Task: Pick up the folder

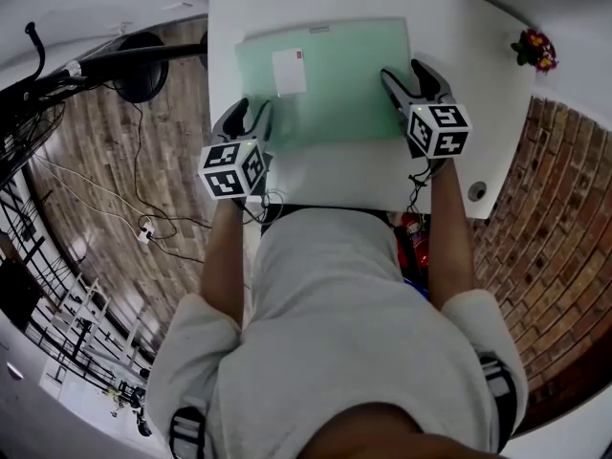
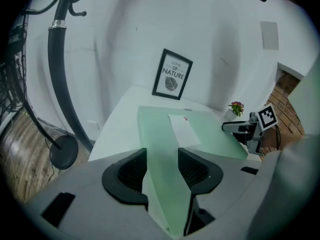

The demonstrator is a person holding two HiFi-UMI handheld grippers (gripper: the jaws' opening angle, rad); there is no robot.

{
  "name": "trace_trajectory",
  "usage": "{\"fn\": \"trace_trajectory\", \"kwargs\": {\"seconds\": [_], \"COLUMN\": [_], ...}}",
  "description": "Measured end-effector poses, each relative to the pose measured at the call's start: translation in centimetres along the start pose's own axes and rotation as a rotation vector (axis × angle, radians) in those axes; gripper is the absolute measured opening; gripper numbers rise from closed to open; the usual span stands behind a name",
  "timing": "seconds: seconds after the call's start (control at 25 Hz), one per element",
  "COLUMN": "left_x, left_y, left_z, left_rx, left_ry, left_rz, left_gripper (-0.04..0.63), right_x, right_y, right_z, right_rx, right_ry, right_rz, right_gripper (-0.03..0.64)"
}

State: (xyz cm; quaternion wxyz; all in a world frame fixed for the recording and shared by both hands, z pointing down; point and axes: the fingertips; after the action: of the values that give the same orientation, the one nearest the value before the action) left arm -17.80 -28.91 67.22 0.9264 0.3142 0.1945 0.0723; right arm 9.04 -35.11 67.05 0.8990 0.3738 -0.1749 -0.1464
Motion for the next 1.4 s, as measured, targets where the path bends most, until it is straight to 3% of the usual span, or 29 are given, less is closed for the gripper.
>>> {"fn": "trace_trajectory", "kwargs": {"seconds": [0.8,1.24,1.4], "left_x": [0.1,0.2,0.0], "left_y": [2.3,5.1,5.1], "left_z": [-1.0,-2.4,-1.8], "left_rx": [-0.024,-0.112,-0.162], "left_ry": [0.007,0.059,0.092], "left_rz": [0.029,0.037,0.017], "left_gripper": [0.193,0.223,0.238], "right_x": [-2.7,-3.7,-3.1], "right_y": [3.4,6.1,5.7], "right_z": [-2.5,-4.4,-3.7], "right_rx": [-0.018,-0.054,-0.085], "right_ry": [0.034,0.036,0.034], "right_rz": [0.061,0.098,0.083], "right_gripper": [0.29,0.295,0.345]}}
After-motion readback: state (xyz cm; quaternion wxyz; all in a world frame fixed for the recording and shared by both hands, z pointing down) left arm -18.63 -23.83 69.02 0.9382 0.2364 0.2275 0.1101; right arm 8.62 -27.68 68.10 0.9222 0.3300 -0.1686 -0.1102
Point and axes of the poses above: the fingertips, and each gripper's own axes: z forward along the fingers, x to its right, y out of its underside, and after that the axes turned 1 degree about y, right-handed
